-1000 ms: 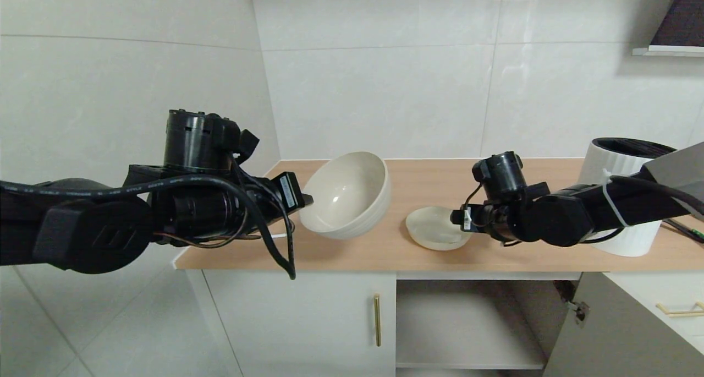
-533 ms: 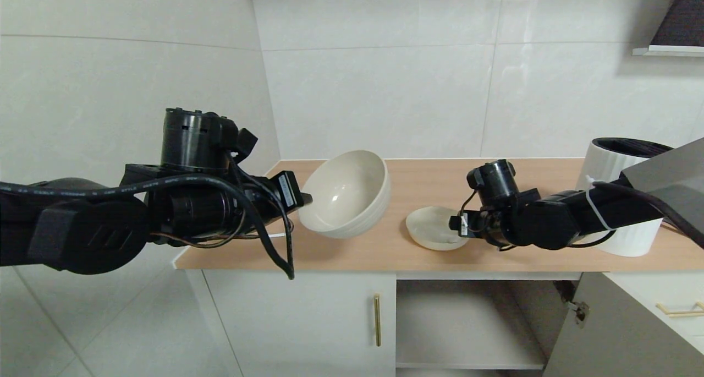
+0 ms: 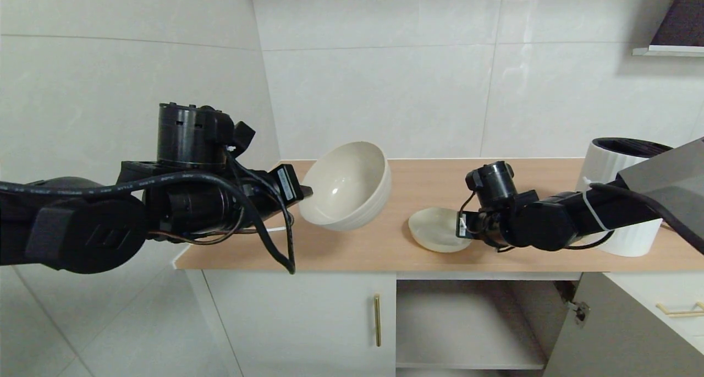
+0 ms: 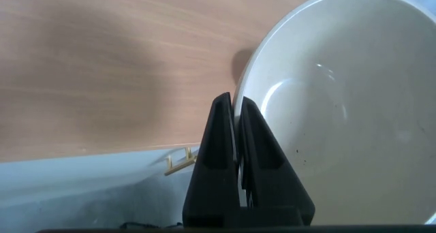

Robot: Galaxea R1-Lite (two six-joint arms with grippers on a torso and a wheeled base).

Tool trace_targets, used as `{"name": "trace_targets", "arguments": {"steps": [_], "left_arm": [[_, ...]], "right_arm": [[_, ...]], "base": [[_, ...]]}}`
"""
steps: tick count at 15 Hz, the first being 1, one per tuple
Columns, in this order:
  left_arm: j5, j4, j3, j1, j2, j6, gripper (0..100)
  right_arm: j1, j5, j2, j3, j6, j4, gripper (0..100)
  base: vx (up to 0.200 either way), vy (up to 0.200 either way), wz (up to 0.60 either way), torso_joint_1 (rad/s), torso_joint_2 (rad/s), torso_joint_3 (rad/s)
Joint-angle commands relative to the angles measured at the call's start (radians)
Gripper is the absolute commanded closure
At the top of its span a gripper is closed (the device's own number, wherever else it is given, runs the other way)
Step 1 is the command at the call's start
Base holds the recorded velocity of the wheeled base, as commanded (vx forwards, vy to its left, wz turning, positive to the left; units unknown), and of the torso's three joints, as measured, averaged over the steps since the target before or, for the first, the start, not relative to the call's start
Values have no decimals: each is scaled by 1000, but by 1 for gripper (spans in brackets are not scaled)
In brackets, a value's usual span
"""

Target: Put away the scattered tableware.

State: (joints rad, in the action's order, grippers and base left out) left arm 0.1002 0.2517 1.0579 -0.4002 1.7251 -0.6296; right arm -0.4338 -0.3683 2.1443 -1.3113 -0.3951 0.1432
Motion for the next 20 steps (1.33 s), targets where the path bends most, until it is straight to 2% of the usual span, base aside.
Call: {"name": "trace_targets", "arguments": {"steps": [1,4,5,6,7,8,9,12,16,20], "left_arm": [[-1,0,-1,0,-7,-1,100],[6,-12,-36,1,-59,1,100],[6,-19,-53,1,-70,14,100],[6,-29,-78,1,-82,51,100],[6,-29,-90,1,-87,65,100],[6,-31,-128,-5,-94,103,100],[4,-31,-153,-9,-107,110,100],[6,-31,-231,-9,-153,110,100],[6,-31,-237,-32,-137,110,100],[1,-29,-245,-57,-94,108,100]], "right_arm": [[0,15,-20,0,-11,-7,100],[0,32,-104,12,-28,-31,100],[0,42,-155,26,-44,-66,100],[0,75,-222,47,-45,-111,100],[0,91,-247,58,-45,-128,100],[1,149,-357,116,-41,-191,100],[1,201,-428,147,-37,-228,100],[1,316,-534,231,-25,-264,100],[1,308,-546,328,4,-260,100],[23,308,-541,337,9,-258,100]], "base": [[0,0,0,0,0,0],[0,0,0,0,0,0],[0,0,0,0,0,0],[0,0,0,0,0,0],[0,0,0,0,0,0],[0,0,0,0,0,0],[0,0,0,0,0,0],[0,0,0,0,0,0],[0,0,0,0,0,0],[0,0,0,0,0,0]]}}
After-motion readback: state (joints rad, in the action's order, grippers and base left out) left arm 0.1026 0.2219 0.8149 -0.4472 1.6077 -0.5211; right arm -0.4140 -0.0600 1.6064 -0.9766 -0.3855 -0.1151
